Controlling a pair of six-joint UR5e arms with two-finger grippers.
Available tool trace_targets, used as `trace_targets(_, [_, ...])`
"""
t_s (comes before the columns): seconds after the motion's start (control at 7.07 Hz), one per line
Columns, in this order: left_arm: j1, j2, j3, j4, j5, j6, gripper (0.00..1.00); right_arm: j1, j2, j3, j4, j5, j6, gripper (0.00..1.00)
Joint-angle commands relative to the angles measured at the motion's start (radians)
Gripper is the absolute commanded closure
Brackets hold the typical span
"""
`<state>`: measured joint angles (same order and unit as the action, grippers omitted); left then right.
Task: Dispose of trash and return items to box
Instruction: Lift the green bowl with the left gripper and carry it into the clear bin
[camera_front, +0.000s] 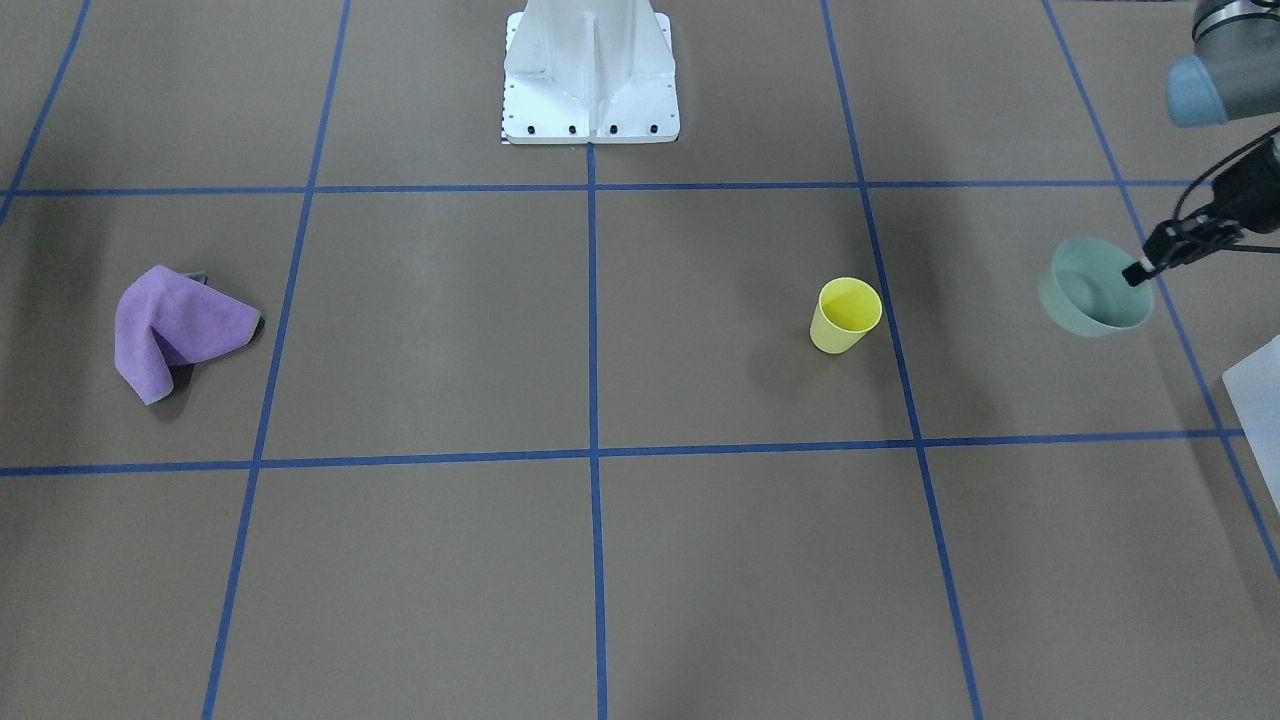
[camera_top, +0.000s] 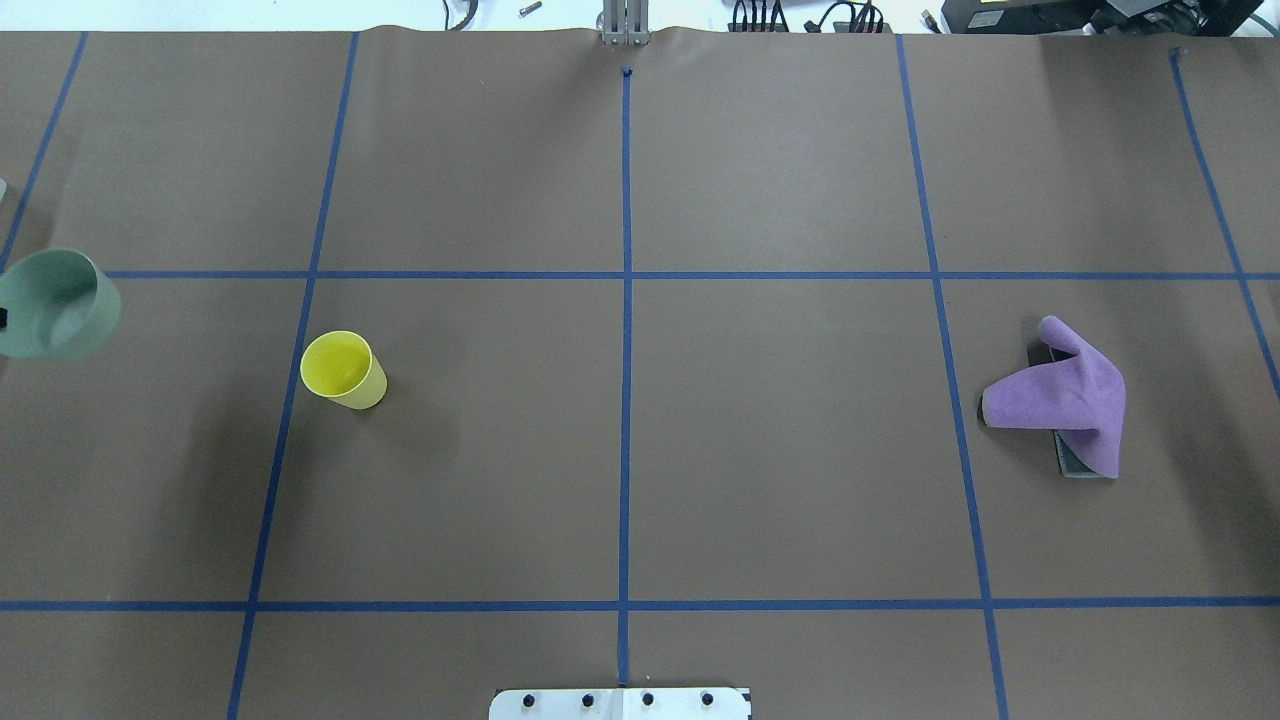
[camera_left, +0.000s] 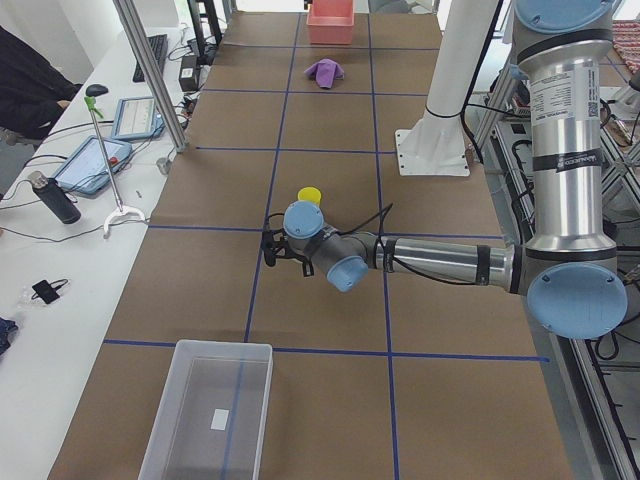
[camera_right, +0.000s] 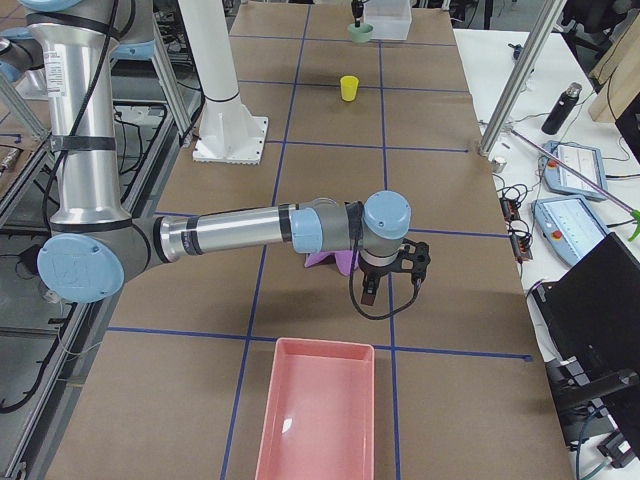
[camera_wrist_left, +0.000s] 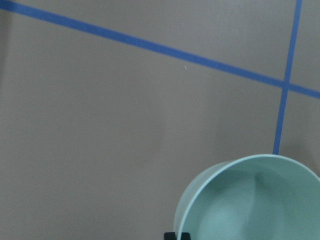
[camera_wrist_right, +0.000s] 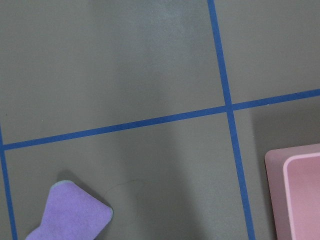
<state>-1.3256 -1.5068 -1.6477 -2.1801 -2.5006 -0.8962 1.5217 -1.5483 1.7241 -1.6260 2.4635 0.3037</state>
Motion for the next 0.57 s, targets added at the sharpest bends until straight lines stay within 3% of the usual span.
trace_targets(0.0, [-0.183, -0.123, 0.156, 0.122, -0.001, 0.159, 1.0, 0.0, -0.001, 0.002, 0.002, -0.003, 0.0, 0.0])
trace_targets(0.42, [-0.352, -0.252, 0.357, 0.334, 0.006, 0.377, 1.0, 0.0, 0.001, 0.003, 0.002, -0.003, 0.0, 0.0])
